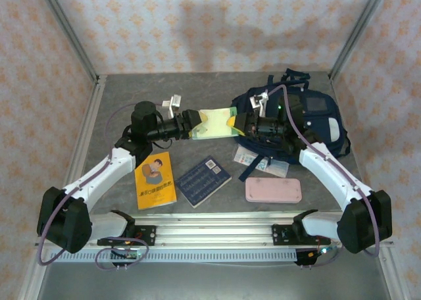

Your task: Pack the student bag

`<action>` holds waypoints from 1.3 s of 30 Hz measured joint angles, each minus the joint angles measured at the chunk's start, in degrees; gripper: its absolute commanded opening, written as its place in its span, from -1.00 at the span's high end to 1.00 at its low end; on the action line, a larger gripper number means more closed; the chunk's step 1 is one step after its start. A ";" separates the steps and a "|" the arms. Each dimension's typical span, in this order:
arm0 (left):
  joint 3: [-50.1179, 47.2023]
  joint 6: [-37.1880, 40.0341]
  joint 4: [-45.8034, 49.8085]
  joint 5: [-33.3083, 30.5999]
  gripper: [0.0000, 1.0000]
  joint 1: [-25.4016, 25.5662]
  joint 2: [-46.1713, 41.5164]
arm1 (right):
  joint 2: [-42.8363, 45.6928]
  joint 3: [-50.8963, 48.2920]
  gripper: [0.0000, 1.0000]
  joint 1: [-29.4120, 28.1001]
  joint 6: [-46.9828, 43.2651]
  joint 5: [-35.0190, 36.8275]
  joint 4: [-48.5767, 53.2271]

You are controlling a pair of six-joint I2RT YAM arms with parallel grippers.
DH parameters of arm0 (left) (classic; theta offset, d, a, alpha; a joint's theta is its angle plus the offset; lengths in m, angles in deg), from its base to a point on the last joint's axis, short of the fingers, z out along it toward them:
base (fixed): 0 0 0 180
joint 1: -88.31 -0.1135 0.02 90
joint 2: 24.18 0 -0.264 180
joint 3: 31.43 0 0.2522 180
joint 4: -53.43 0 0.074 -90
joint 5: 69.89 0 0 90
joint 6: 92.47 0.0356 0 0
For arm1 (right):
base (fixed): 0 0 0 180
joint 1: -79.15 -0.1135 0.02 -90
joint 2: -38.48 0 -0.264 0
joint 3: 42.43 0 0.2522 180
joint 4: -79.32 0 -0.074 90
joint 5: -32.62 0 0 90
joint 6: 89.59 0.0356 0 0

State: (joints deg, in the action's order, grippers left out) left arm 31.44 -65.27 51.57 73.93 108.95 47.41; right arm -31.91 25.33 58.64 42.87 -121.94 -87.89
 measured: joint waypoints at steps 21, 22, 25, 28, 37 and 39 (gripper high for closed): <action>-0.09 3.06 3.21 -0.39 1.00 -0.02 -0.68 | -0.92 4.11 0.03 2.51 -9.25 4.37 12.85; -0.02 4.02 4.76 -0.90 1.00 -0.07 -1.14 | -1.29 5.53 -0.02 2.60 -10.73 7.10 15.30; 1.18 7.37 11.85 -3.91 1.00 -0.42 -2.51 | -3.26 11.43 -0.15 2.60 -15.43 18.25 23.67; 3.56 11.50 20.22 -9.22 1.00 -1.33 -3.82 | -7.56 18.56 -0.20 2.58 -17.90 32.74 30.56; 6.60 20.92 34.42 -20.61 1.00 -1.95 -5.70 | -27.87 31.30 -0.29 2.73 -20.65 61.53 39.56; 6.60 22.01 35.67 -21.46 1.00 -1.95 -5.70 | -32.44 34.32 -0.30 2.73 -21.64 63.47 41.00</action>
State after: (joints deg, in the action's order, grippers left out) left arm 38.04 -43.26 87.24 52.47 107.01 41.70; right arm -64.35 59.65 61.37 21.23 -58.46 -46.89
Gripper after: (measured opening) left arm 0.154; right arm 0.646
